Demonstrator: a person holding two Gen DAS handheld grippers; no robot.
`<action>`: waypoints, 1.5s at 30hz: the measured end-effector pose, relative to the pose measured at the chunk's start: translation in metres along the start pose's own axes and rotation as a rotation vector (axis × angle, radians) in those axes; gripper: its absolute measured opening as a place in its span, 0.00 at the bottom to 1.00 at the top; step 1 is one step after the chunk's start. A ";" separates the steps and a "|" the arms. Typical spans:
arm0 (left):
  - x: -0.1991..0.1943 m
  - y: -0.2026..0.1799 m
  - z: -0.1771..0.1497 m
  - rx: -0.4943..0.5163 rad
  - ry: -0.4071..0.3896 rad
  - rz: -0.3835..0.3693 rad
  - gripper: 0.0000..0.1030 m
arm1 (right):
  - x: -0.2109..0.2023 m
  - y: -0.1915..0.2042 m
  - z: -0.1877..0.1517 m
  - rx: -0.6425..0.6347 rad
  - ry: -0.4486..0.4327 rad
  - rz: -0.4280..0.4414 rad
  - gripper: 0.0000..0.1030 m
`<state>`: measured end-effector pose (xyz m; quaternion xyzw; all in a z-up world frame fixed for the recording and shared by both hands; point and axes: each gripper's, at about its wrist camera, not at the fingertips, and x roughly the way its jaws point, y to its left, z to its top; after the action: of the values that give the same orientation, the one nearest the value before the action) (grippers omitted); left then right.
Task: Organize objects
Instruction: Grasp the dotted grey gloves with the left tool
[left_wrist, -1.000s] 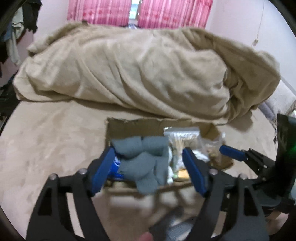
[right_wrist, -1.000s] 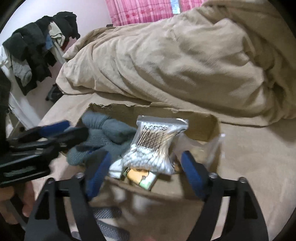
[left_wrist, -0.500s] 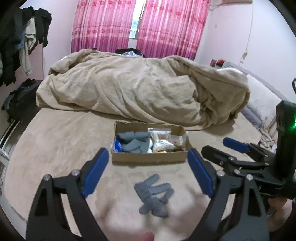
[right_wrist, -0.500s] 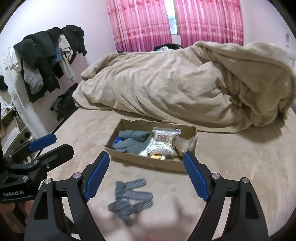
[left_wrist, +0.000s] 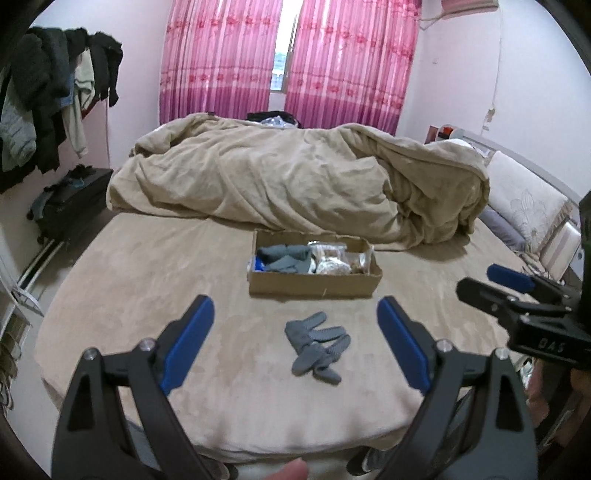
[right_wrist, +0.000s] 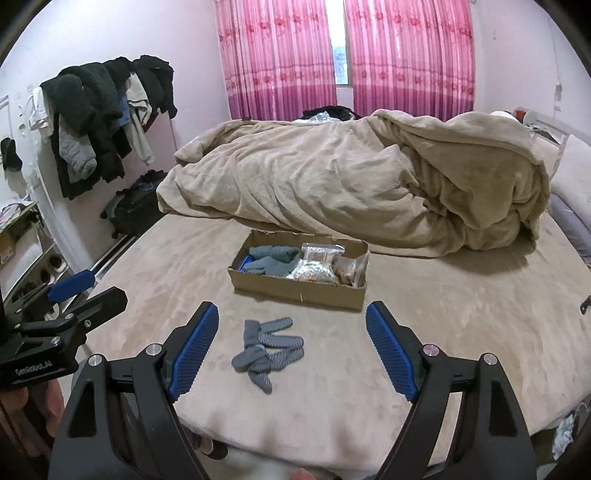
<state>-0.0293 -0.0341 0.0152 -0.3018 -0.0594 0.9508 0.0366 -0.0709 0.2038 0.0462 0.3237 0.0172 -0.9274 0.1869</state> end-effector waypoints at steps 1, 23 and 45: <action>-0.001 -0.001 -0.002 0.005 -0.001 0.008 0.89 | -0.004 0.000 -0.004 0.000 0.000 -0.001 0.82; 0.065 -0.019 -0.077 0.044 0.157 -0.022 0.88 | 0.043 -0.013 -0.063 0.015 0.155 0.030 0.82; 0.190 -0.025 -0.093 0.041 0.248 -0.020 0.89 | 0.151 -0.055 -0.098 0.055 0.273 0.017 0.82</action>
<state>-0.1296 0.0195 -0.1647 -0.4157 -0.0377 0.9068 0.0592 -0.1414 0.2193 -0.1278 0.4521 0.0145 -0.8731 0.1817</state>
